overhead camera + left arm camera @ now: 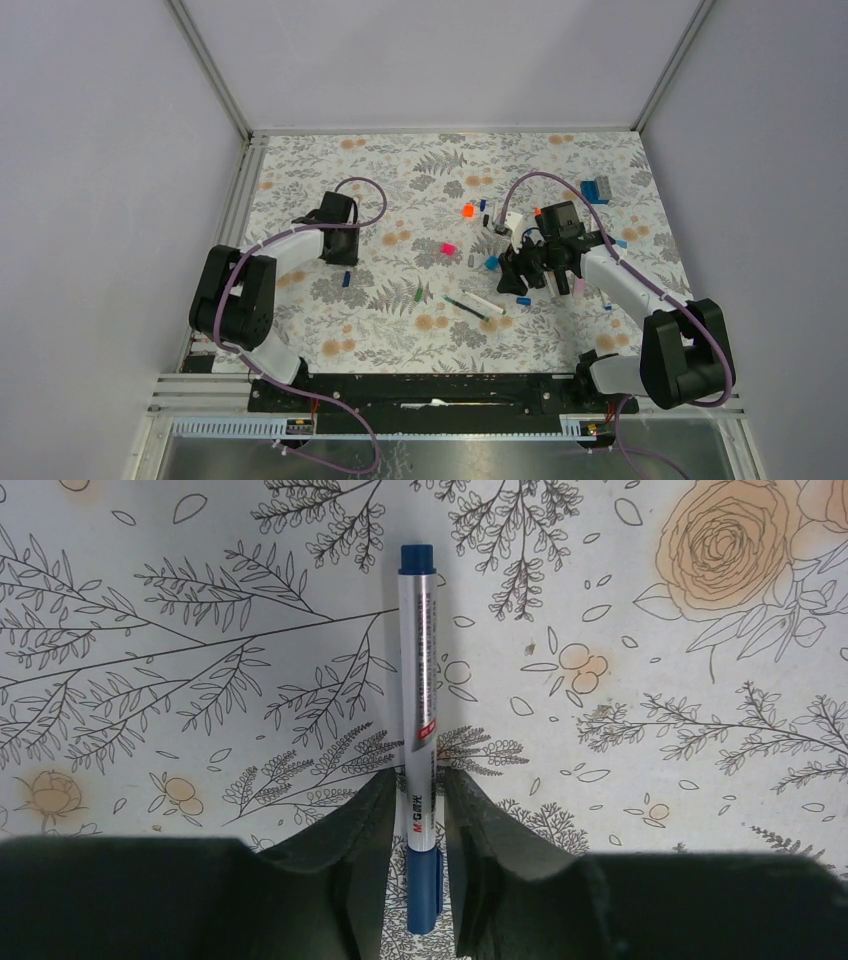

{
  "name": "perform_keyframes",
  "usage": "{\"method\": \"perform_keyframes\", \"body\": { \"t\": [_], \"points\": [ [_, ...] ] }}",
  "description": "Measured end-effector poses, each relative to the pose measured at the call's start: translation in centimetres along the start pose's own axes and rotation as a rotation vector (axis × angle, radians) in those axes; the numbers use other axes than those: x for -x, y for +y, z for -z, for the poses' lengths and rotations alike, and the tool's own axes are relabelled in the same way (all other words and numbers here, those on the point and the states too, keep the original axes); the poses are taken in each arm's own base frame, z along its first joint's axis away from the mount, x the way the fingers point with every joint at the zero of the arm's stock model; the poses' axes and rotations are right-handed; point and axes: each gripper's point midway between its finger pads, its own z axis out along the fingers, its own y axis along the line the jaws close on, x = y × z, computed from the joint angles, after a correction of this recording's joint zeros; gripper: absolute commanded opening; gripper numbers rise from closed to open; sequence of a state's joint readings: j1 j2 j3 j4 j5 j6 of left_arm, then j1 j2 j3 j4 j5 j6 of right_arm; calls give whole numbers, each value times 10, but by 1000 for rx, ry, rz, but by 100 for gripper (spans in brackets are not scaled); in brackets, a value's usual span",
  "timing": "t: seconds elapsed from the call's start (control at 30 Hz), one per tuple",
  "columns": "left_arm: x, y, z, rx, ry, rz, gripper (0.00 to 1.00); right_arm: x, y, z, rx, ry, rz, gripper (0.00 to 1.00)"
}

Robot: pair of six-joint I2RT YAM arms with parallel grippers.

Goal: Open the pen caps
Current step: Pick up the pen from the center of the board.

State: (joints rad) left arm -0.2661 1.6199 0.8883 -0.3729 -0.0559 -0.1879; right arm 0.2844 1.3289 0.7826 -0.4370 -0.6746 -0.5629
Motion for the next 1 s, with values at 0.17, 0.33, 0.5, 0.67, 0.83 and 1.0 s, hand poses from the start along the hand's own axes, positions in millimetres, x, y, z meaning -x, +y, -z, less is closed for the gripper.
{"method": "perform_keyframes", "body": {
  "t": [0.17,0.33,0.5,0.67,0.83,1.0],
  "points": [
    [0,-4,-1,-22,4,3,1,0,-1,1,-4,-4,1,61],
    [1,-13,2,-72,6,3,0,7,1,7,-10,-30,39,62],
    [19,-44,32,-235,-75,4,0,22,19,23,50,-76,135,67],
    [63,-105,100,-572,-291,47,0,68,50,54,194,-177,370,79],
    [67,-170,148,-896,-379,67,0,111,80,78,309,-326,408,77],
    [52,-233,189,-1110,-414,40,0,141,86,86,363,-406,176,76]
  ]
}}
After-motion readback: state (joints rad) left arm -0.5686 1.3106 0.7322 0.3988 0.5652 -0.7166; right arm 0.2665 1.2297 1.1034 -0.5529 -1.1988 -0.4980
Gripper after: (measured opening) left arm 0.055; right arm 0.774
